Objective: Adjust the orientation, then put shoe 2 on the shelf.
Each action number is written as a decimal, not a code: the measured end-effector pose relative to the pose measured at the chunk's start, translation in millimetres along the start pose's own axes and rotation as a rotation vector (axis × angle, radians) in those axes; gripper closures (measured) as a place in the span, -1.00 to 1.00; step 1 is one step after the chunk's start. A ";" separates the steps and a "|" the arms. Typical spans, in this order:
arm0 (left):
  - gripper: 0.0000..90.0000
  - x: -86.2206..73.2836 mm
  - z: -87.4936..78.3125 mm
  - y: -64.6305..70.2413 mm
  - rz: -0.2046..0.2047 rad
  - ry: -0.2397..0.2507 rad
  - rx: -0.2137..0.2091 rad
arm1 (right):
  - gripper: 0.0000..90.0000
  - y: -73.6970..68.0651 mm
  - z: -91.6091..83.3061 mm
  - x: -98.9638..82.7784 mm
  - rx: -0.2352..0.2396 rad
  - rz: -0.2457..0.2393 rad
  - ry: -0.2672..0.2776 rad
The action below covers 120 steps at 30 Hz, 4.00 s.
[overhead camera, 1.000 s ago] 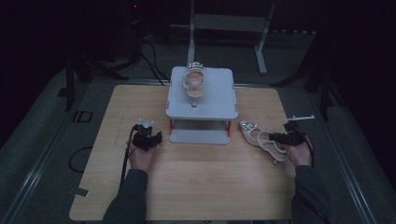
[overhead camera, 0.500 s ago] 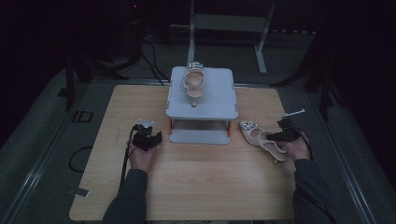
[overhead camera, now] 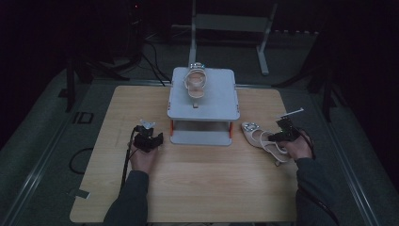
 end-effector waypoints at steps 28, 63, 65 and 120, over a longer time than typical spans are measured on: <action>0.10 -0.3 0.1 1.0 0.006 0.001 0.003 | 0.85 -0.1 -4.4 0.8 0.067 0.299 0.059; 0.09 -0.4 0.1 1.5 0.008 0.000 0.004 | 0.84 4.2 -63.0 66.3 0.039 0.460 0.270; 0.09 -0.4 0.1 1.6 0.009 0.000 0.005 | 0.84 4.0 -67.5 70.4 0.038 0.463 0.278; 0.09 -0.4 -0.1 1.5 0.008 -0.003 0.004 | 0.84 -68.1 -118.1 193.8 0.050 0.377 0.329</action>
Point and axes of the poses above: each handheld gripper's, and its own axes: z roughly forward along the jaws, x roughly out of its top, y roughly to its right, the point moved 1 cm from there along z, roughly forward along the jaws, and after that the axes turned 15 degrees about -z, right-handed, at the moved point
